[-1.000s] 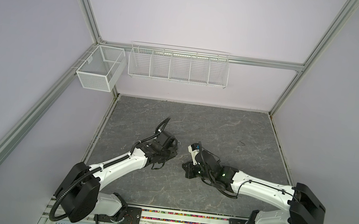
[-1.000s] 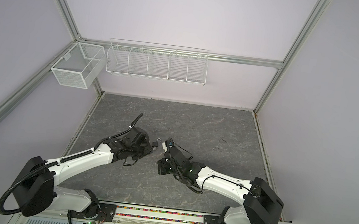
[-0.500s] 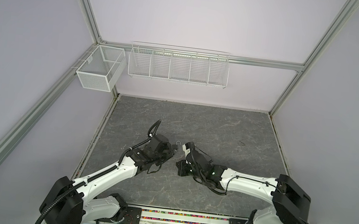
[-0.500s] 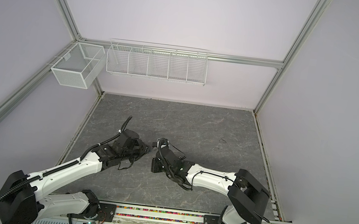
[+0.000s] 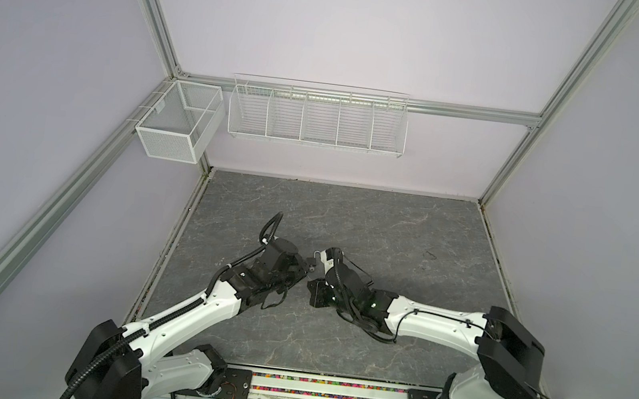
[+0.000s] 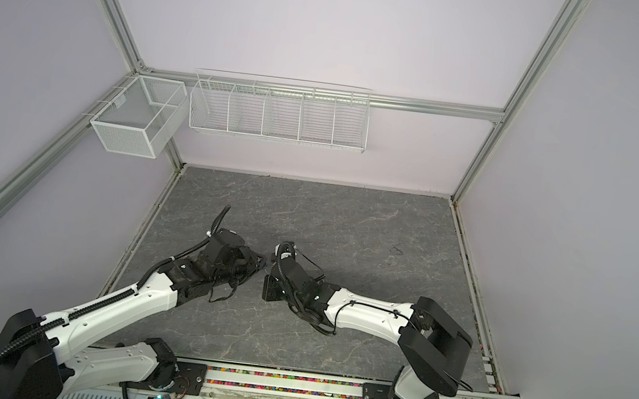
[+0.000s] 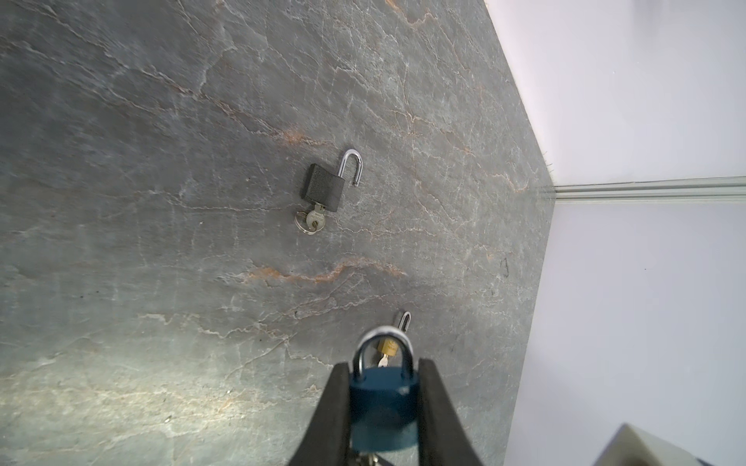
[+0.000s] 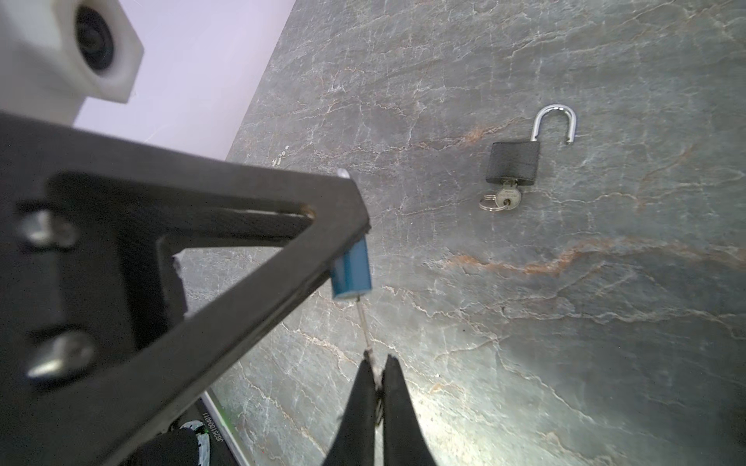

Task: Unlock with the key
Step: 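Bring the lifted blue padlock to the key held in the right gripper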

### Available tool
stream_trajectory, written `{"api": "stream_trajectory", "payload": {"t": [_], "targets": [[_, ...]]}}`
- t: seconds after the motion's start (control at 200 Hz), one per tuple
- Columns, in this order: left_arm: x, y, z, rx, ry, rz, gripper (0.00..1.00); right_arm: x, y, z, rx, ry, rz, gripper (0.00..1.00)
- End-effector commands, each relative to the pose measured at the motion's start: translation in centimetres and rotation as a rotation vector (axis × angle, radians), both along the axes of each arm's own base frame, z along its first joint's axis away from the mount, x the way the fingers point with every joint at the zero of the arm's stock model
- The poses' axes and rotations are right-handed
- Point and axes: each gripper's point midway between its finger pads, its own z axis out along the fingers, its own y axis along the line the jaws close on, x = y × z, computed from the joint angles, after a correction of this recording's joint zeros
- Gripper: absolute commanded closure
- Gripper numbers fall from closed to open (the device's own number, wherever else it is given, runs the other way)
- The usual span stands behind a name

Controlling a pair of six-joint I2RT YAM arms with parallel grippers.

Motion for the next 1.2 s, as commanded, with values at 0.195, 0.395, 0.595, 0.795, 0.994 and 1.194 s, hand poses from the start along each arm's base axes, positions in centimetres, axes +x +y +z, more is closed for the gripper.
{"api": "stream_trajectory", "payload": {"t": [0.195, 0.395, 0.595, 0.795, 0.994, 1.194], "targets": [[0.0, 0.7, 0.4, -0.015, -0.016, 0.047, 1.00, 0.5, 0.0, 1.5, 0.028, -0.015, -0.049, 0.94], [0.0, 0.9, 0.3, -0.012, -0.016, 0.057, 1.00, 0.4, 0.4, 1.9, 0.040, -0.012, -0.044, 0.94], [0.1, 0.9, 0.4, -0.034, -0.025, 0.068, 1.00, 0.5, 0.9, 1.6, 0.034, 0.006, -0.044, 0.93], [0.0, 0.9, 0.5, -0.044, -0.025, 0.074, 1.00, 0.5, 1.4, 1.8, 0.054, 0.017, -0.048, 0.94], [0.1, 1.1, 0.4, -0.047, -0.027, 0.083, 1.00, 0.6, 1.9, 2.2, 0.059, 0.015, -0.039, 0.93], [0.1, 1.5, 0.3, -0.041, -0.028, 0.105, 1.00, 0.2, 2.3, 2.2, 0.070, 0.020, -0.025, 0.94]]}}
